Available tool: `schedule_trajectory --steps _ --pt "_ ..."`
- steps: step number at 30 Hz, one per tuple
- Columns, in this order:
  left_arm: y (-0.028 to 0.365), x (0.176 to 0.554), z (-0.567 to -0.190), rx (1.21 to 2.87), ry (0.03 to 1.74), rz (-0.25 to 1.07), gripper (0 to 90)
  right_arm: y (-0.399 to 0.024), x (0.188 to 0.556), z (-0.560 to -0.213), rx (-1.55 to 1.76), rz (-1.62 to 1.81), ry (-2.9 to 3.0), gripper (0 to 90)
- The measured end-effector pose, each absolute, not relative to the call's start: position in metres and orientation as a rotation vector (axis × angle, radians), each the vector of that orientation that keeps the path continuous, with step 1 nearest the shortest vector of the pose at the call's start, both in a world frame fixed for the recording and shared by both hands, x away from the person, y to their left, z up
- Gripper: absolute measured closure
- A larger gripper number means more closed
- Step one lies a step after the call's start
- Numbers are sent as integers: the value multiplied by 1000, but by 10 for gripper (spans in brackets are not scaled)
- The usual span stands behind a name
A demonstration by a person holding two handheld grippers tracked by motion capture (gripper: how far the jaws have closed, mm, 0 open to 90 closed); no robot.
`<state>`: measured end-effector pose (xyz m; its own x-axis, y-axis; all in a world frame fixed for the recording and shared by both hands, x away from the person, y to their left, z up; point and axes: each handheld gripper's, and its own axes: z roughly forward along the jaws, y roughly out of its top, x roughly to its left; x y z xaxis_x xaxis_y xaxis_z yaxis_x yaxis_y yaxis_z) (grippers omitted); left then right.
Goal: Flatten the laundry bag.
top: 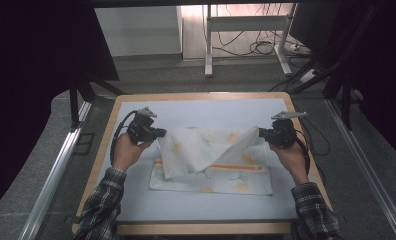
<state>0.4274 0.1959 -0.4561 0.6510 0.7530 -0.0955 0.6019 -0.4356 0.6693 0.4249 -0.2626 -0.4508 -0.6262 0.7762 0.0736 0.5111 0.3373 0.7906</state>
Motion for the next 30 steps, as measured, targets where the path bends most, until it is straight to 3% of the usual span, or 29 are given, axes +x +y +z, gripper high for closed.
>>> schedule_trajectory --steps 3,8,13,21,30 --pt "197 444 -463 2198 1106 291 849 -262 426 -452 1148 1180 2293 870" --pt "203 464 -497 2239 1240 356 602 -259 430 -463 1150 1128 2334 868" --pt "228 441 -500 2104 1196 339 321 -259 434 -476 1172 1070 2370 853" --pt "244 379 -506 2057 1024 337 250 -281 425 -480 1225 1022 2363 672" --pt "228 337 -505 2092 899 314 223 -292 387 -473 1243 1097 2346 556"
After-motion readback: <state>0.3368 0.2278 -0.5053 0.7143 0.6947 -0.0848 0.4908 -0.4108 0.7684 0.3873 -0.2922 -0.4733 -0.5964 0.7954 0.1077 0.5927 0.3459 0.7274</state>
